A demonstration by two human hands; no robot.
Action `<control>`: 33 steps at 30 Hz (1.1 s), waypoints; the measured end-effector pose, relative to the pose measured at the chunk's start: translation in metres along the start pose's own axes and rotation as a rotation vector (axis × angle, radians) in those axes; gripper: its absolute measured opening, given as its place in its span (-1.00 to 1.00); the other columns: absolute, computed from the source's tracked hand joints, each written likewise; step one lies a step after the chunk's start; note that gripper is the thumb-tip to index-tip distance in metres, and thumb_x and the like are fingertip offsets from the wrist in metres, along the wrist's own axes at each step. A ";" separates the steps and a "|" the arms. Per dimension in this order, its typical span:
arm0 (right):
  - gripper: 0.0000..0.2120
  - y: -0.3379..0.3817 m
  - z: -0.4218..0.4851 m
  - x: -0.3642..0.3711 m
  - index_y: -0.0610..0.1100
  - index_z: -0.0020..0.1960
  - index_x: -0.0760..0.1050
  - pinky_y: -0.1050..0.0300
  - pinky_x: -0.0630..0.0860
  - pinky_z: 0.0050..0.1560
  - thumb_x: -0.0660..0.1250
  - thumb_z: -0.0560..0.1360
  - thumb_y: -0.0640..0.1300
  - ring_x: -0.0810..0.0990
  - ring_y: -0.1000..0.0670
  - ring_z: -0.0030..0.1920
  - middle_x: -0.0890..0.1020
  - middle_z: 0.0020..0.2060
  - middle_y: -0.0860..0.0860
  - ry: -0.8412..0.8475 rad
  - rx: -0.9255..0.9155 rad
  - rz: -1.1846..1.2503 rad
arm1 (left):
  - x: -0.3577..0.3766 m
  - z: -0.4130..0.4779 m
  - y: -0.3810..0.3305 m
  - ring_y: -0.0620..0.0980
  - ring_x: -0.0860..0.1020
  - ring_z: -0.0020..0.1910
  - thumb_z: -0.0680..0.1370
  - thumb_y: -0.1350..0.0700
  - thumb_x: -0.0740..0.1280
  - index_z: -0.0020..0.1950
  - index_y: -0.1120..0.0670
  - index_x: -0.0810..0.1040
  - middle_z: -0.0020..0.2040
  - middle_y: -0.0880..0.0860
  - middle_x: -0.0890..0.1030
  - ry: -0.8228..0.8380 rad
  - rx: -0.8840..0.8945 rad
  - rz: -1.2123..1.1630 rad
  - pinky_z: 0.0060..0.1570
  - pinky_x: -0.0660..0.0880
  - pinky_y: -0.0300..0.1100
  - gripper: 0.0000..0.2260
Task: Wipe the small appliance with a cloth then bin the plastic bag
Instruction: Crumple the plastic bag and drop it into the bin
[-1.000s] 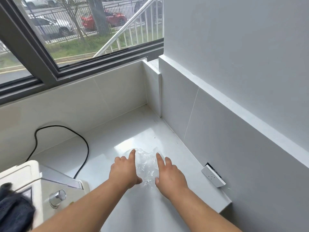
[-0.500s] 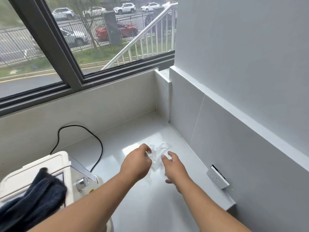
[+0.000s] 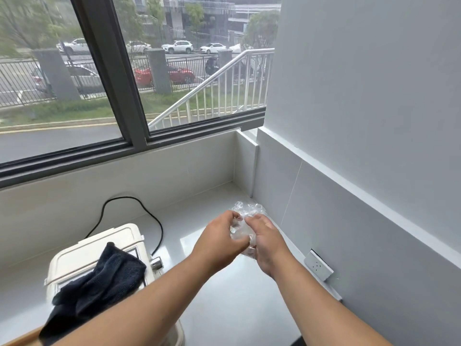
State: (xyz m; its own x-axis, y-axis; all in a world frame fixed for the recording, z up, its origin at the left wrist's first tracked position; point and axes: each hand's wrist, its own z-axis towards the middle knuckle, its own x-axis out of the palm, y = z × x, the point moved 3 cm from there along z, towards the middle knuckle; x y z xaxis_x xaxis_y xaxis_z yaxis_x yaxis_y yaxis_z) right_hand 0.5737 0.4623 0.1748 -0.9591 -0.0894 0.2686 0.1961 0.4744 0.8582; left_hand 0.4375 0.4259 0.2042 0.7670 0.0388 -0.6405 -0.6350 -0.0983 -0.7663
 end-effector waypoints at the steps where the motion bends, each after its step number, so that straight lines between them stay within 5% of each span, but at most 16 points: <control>1: -0.91 0.005 -0.007 0.005 -0.02 0.09 0.50 0.09 0.55 -0.29 0.37 0.61 -0.12 0.65 -0.10 -0.23 0.68 -0.04 -0.07 -0.003 -0.031 0.000 | -0.008 -0.006 -0.001 -0.21 0.49 0.15 0.40 -0.21 0.35 0.32 -0.19 0.47 0.19 -0.25 0.51 -0.013 0.050 0.057 0.00 0.41 -0.29 -0.52; 3: -0.87 0.015 -0.021 0.015 -0.08 0.08 0.50 0.02 0.49 -0.20 0.31 0.59 -0.27 0.61 -0.15 -0.14 0.64 -0.05 -0.15 -0.001 -0.100 0.009 | -0.021 -0.019 -0.006 -0.17 0.34 0.32 0.38 -0.29 0.35 0.37 -0.14 0.45 0.28 -0.22 0.40 -0.039 0.148 0.142 0.17 0.37 -0.24 -0.42; 7: -0.74 0.035 -0.053 0.038 -0.18 0.14 0.54 -0.14 0.55 -0.06 0.23 0.55 -0.41 0.65 -0.19 -0.08 0.67 -0.08 -0.19 -0.015 -0.194 0.022 | -0.048 -0.049 -0.019 -0.22 0.22 0.41 0.28 -0.40 0.43 0.45 -0.19 0.27 0.39 -0.26 0.21 -0.077 0.299 0.162 0.12 0.43 -0.19 -0.19; 10: -0.65 0.050 -0.079 0.054 -0.19 0.19 0.60 -0.07 0.66 -0.11 0.18 0.53 -0.42 0.71 -0.18 -0.10 0.72 -0.09 -0.18 0.001 -0.239 0.007 | -0.064 -0.068 -0.028 -0.17 0.20 0.45 0.24 -0.41 0.47 0.55 -0.26 0.08 0.46 -0.22 0.15 -0.139 0.423 0.189 0.22 0.44 -0.14 -0.01; 15: -0.70 0.062 -0.119 0.084 -0.19 0.17 0.65 0.06 0.64 -0.23 0.25 0.55 -0.36 0.72 -0.13 -0.13 0.74 -0.07 -0.14 0.079 -0.297 -0.111 | -0.095 -0.080 -0.043 0.00 0.20 0.38 0.26 -0.48 0.45 0.65 -0.16 0.06 0.36 -0.05 0.23 -0.295 0.452 0.397 0.36 0.29 -0.09 0.09; 19: -0.75 0.065 -0.143 0.105 -0.10 0.12 0.64 0.14 0.58 -0.29 0.26 0.61 -0.35 0.69 -0.06 -0.21 0.73 -0.12 -0.11 0.126 -0.330 -0.174 | -0.124 -0.084 -0.052 0.09 0.31 0.33 0.31 -0.35 0.47 0.61 -0.12 0.17 0.30 0.00 0.28 -0.288 0.421 0.551 0.27 0.37 -0.04 -0.05; 22: -0.86 0.068 -0.159 0.121 -0.09 0.11 0.64 0.08 0.59 -0.15 0.35 0.61 -0.23 0.66 -0.07 -0.17 0.70 -0.10 -0.11 0.164 -0.357 -0.218 | -0.150 -0.088 -0.056 0.09 0.40 0.24 0.36 -0.34 0.48 0.45 -0.10 0.41 0.21 0.01 0.39 -0.238 0.454 0.564 0.20 0.46 -0.01 -0.27; 28: -0.51 0.072 -0.182 0.150 -0.11 0.33 0.49 0.03 0.52 0.00 0.39 0.42 -0.05 0.68 -0.04 -0.07 0.73 -0.02 -0.04 0.164 -0.432 -0.327 | -0.189 -0.103 -0.051 0.11 0.53 0.15 0.45 -0.23 0.44 0.28 -0.02 0.54 0.10 0.02 0.51 -0.257 0.479 0.457 0.14 0.52 0.02 -0.52; 33: -0.31 0.070 -0.194 0.158 0.13 0.44 0.34 -0.15 0.53 0.23 0.48 0.38 0.16 0.69 -0.02 0.16 0.74 0.04 0.05 0.132 -0.370 -0.274 | -0.201 -0.117 -0.050 0.11 0.58 0.18 0.49 -0.09 0.45 0.29 0.04 0.56 0.16 0.04 0.61 -0.308 0.498 0.220 0.16 0.49 -0.05 -0.58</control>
State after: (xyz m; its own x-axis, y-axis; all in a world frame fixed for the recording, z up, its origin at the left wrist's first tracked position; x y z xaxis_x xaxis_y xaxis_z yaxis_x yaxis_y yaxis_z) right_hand 0.4757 0.3120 0.3622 -0.9561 -0.2898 0.0437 0.0224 0.0763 0.9968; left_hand 0.3265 0.3070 0.3773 0.5988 0.3626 -0.7141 -0.7988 0.3356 -0.4993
